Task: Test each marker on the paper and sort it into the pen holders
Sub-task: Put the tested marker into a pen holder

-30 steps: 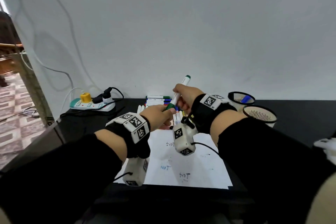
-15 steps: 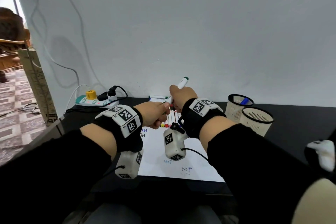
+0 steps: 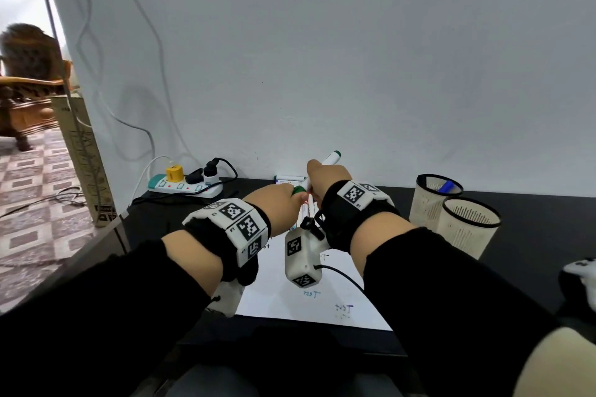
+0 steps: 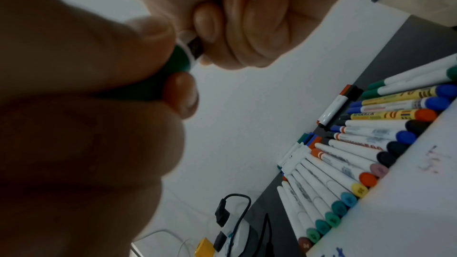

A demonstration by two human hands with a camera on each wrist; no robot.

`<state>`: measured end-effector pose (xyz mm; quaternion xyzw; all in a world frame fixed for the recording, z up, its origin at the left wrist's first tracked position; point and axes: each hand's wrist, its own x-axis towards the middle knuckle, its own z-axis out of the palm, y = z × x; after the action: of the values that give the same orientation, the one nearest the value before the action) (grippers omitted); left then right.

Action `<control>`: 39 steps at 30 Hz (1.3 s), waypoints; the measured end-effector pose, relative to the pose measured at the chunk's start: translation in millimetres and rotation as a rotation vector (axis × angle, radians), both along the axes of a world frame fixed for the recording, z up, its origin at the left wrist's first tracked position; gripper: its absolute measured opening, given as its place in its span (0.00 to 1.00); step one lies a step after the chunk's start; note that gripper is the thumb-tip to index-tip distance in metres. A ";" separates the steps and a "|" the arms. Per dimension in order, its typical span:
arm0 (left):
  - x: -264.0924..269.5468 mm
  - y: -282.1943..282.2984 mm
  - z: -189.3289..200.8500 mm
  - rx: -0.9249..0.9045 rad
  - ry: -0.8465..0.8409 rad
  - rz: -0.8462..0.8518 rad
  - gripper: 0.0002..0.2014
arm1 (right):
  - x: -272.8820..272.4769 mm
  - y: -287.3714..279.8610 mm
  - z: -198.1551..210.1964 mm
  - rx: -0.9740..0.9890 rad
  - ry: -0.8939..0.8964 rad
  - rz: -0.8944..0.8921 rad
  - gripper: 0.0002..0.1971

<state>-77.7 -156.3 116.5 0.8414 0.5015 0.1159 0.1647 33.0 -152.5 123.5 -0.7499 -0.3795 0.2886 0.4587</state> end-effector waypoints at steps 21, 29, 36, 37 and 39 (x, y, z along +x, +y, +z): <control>-39.5 10.2 -10.3 -0.019 0.179 -0.001 0.16 | 21.1 13.1 -26.4 0.047 0.255 -0.054 0.23; -63.9 27.7 -22.3 -0.129 0.015 0.037 0.18 | 13.7 23.1 -67.9 0.038 0.440 -0.101 0.22; -74.3 60.9 -51.1 -0.359 -0.544 0.187 0.15 | -3.9 37.4 -102.1 0.017 0.496 -0.057 0.15; -75.3 65.6 -54.4 -0.364 -0.561 0.202 0.13 | -5.7 40.7 -105.2 0.002 0.457 -0.051 0.16; -76.7 73.8 -62.2 -0.368 -0.569 0.225 0.10 | -10.1 46.4 -110.4 -0.022 0.392 -0.044 0.17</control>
<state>-154.4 -82.6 54.3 0.6712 0.5374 0.2710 0.4328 22.9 -106.1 13.1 -0.6924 -0.2634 0.4230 0.5217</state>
